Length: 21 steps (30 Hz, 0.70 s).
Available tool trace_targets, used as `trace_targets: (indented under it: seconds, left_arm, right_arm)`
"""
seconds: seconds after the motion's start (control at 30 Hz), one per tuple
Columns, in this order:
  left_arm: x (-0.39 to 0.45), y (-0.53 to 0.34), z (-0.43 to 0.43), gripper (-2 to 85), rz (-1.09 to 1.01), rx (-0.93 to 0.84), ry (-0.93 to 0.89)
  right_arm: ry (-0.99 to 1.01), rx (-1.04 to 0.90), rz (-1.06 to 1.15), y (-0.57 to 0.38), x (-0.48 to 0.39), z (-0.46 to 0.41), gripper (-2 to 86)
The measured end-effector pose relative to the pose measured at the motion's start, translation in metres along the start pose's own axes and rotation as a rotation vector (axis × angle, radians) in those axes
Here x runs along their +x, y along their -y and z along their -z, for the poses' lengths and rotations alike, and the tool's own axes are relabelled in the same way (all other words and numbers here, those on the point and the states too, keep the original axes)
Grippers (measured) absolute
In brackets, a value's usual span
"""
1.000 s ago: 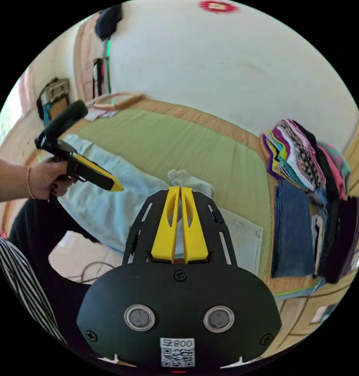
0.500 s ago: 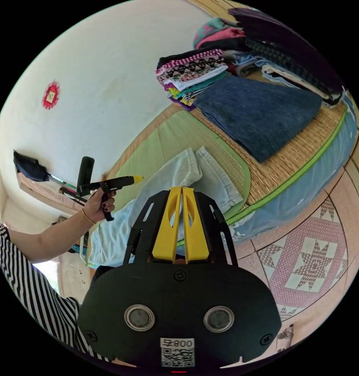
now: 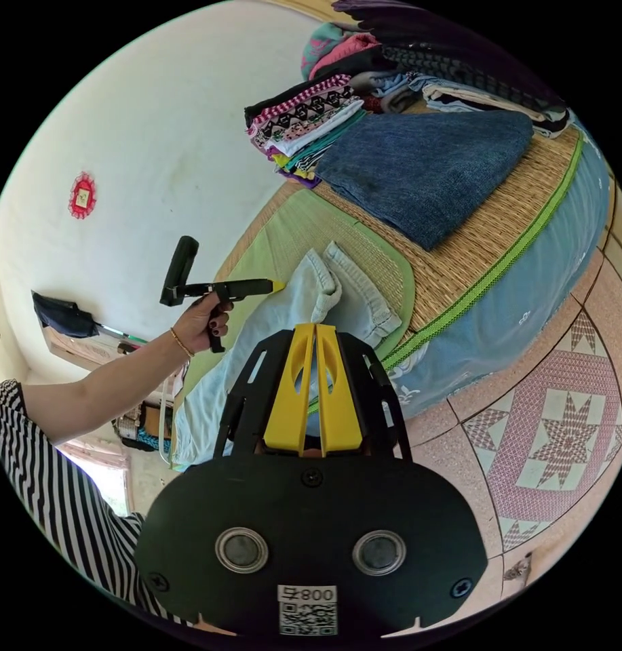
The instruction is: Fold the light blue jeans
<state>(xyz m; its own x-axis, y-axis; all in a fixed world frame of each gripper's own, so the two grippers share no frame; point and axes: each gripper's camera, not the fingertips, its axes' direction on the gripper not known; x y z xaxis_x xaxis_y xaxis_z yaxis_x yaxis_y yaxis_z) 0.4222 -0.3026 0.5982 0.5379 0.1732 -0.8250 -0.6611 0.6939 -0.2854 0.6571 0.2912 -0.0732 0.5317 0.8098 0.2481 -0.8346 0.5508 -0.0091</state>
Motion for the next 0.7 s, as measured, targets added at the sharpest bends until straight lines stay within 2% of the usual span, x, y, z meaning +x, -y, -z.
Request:
trace_targets:
  seconds: [0.2, 0.4, 0.7]
  left_arm:
    - [0.022, 0.02, 0.02, 0.3, -0.065, 0.093, -0.013]
    - [0.029, 0.041, -0.007, 0.2, -0.055, 0.032, 0.027]
    - [0.021, 0.053, -0.011, 0.5, -0.025, 0.077, -0.026]
  right_arm:
    - [0.053, 0.069, -0.01, 0.009, 0.02, 0.036, 0.1]
    - [0.041, 0.045, -0.067, 0.014, 0.057, 0.043, 0.1]
    - [0.051, 0.053, -0.056, 0.024, 0.077, 0.052, 0.2]
